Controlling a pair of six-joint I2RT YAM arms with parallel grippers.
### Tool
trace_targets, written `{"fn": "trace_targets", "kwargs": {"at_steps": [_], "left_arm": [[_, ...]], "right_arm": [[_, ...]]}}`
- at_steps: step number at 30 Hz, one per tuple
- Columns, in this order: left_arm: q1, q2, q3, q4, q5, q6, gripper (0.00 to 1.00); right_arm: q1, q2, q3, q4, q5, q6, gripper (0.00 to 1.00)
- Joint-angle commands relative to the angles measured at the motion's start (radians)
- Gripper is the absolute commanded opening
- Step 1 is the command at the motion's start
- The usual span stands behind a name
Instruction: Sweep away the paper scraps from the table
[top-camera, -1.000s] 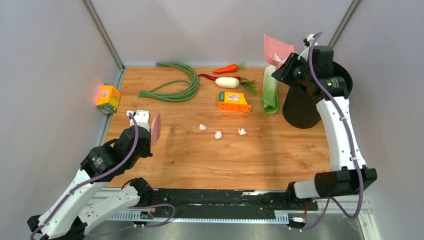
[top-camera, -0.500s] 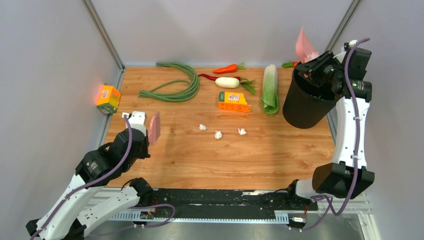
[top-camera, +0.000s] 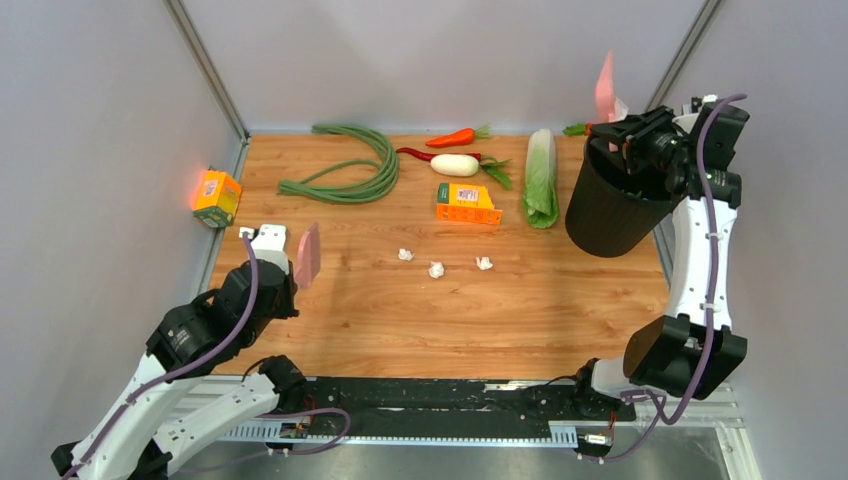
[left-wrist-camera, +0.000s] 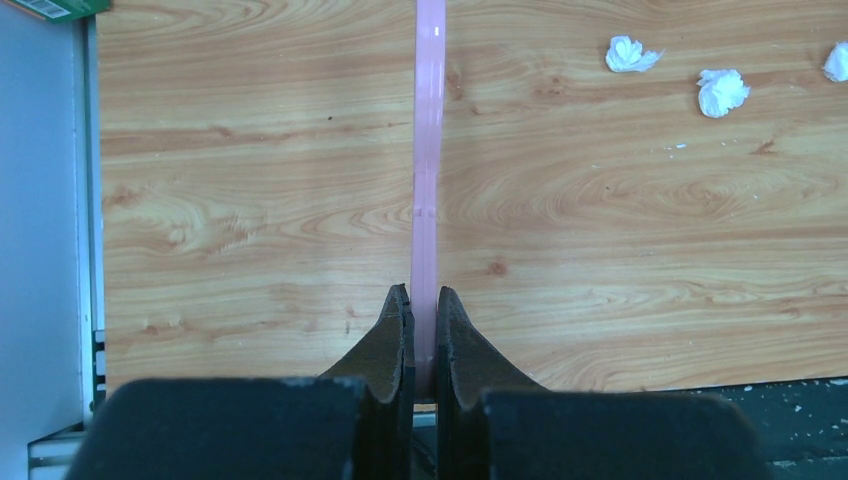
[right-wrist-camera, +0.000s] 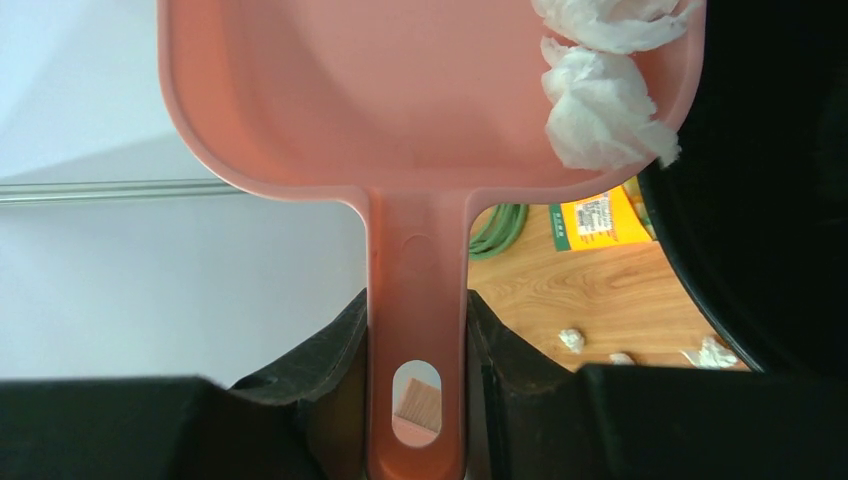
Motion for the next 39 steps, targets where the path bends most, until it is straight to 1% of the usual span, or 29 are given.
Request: {"fn": "trace_targets", "kwargs": {"at_steps": [1,6,14,22,32,36,39], "left_arm": [[0.003,-0.01,0.0,0.036,-0.003,0.018,0.0],[0.003,-0.012,0.0,0.038,-0.003,0.02,0.0],[0.003,-0.01,-0.004,0.041,0.01,0.024,0.0],[0.003,-0.009,-0.007,0.049,0.028,0.034,0.0],[0.003,-0.007,-0.01,0.055,0.043,0.046,0.0],[0.003,-0.01,-0.012,0.056,0.048,0.046,0.0],[0.003,-0.01,-0.013,0.058,0.053,0.049,0.0]], "right_arm": [[-0.031,-0.008,0.005,0.138,-0.077,0.123,0.0],[-0.059,-0.014,-0.027,0.215,-0.108,0.216,0.0],[-0.093,-0.037,-0.082,0.319,-0.114,0.356,0.0],[-0.099,-0.1,-0.27,0.612,-0.117,0.603,0.0],[-0.1,-0.151,-0.333,0.663,-0.062,0.683,0.0],[-0.102,-0.168,-0.369,0.733,-0.053,0.748,0.0],[-0.1,-0.189,-0.438,0.837,-0.043,0.828,0.0]]}}
